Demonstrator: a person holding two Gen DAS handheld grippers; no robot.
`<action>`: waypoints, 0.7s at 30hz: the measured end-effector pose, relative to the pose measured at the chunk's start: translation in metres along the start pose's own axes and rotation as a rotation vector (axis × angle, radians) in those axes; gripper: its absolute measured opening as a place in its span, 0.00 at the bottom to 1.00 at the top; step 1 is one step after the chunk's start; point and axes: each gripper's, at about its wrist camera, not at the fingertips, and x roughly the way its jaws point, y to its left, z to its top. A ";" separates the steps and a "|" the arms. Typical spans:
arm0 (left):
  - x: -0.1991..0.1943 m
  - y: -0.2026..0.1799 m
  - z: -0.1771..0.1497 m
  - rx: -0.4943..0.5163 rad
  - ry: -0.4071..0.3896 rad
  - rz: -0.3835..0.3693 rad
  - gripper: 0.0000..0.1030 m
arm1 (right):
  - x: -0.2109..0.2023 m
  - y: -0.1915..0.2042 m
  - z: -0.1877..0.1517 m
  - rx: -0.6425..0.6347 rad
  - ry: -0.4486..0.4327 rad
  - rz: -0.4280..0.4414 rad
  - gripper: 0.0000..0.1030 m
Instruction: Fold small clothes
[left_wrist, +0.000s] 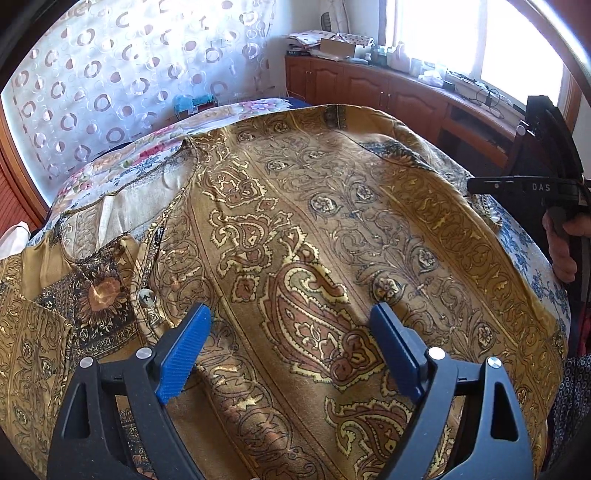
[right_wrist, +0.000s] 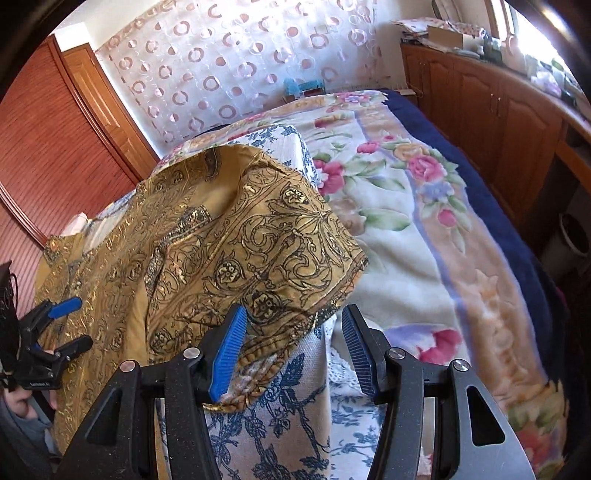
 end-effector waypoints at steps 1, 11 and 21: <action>0.001 0.001 0.000 0.000 0.000 0.000 0.86 | 0.000 -0.002 0.002 0.003 0.004 0.002 0.54; 0.001 0.001 0.000 -0.001 0.001 -0.001 0.86 | -0.007 -0.021 0.011 -0.083 -0.046 -0.033 0.11; 0.001 0.002 0.001 -0.002 0.000 -0.003 0.86 | -0.052 0.009 0.023 -0.160 -0.212 -0.044 0.07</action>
